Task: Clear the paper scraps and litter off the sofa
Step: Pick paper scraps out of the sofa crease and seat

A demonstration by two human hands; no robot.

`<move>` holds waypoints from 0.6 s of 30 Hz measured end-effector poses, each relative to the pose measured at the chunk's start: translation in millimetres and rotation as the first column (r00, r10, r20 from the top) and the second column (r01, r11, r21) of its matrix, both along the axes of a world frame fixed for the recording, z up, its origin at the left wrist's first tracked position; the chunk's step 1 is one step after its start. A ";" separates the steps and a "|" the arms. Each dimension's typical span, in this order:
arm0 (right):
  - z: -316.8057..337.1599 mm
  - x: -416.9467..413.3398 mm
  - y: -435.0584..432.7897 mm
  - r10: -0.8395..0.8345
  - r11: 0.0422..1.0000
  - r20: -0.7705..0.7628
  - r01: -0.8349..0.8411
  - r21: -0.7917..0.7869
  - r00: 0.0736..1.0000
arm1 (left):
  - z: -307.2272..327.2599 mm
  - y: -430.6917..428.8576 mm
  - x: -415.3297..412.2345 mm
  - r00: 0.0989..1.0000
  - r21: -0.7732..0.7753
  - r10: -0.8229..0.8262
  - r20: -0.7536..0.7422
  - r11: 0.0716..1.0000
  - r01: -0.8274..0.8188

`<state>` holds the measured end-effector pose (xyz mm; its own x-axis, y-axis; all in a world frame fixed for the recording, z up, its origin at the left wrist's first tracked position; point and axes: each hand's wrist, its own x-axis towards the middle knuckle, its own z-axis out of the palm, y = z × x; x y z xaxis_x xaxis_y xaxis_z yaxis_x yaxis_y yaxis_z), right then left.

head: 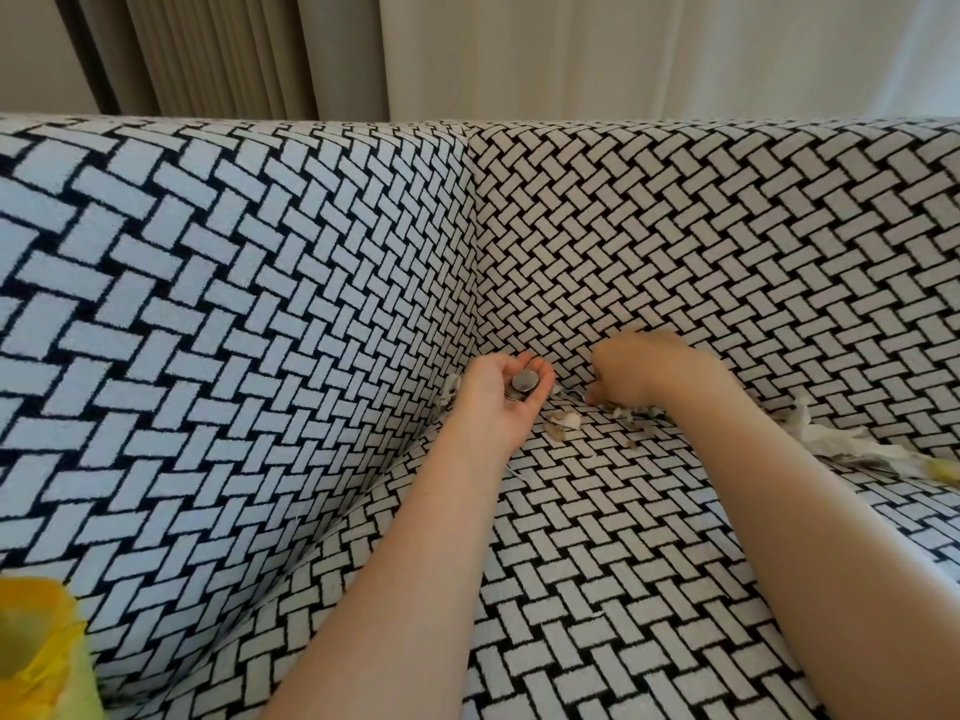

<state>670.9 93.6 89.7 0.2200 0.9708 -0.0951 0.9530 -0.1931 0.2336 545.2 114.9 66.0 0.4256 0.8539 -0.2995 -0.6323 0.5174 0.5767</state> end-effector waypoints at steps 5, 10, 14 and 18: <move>7.2 8.0 1.5 0.126 0.978 -0.376 -0.052 0.202 0.918 | 1.7 -1.8 1.2 1.000 0.010 -0.006 -0.018 1.000 0.006; 26.2 7.7 -7.1 0.250 0.946 -0.621 -0.051 0.320 0.743 | 5.4 -5.5 3.8 1.000 -0.012 -0.008 -0.027 1.000 0.008; 34.3 8.5 -12.5 0.231 0.957 -0.691 -0.033 0.287 0.686 | 7.0 -8.8 6.6 0.999 -0.030 -0.034 -0.008 0.999 0.034; 30.0 4.1 -10.0 0.213 0.958 -0.661 -0.020 0.287 0.719 | 9.6 -11.3 9.3 0.998 -0.005 -0.070 0.008 0.998 0.070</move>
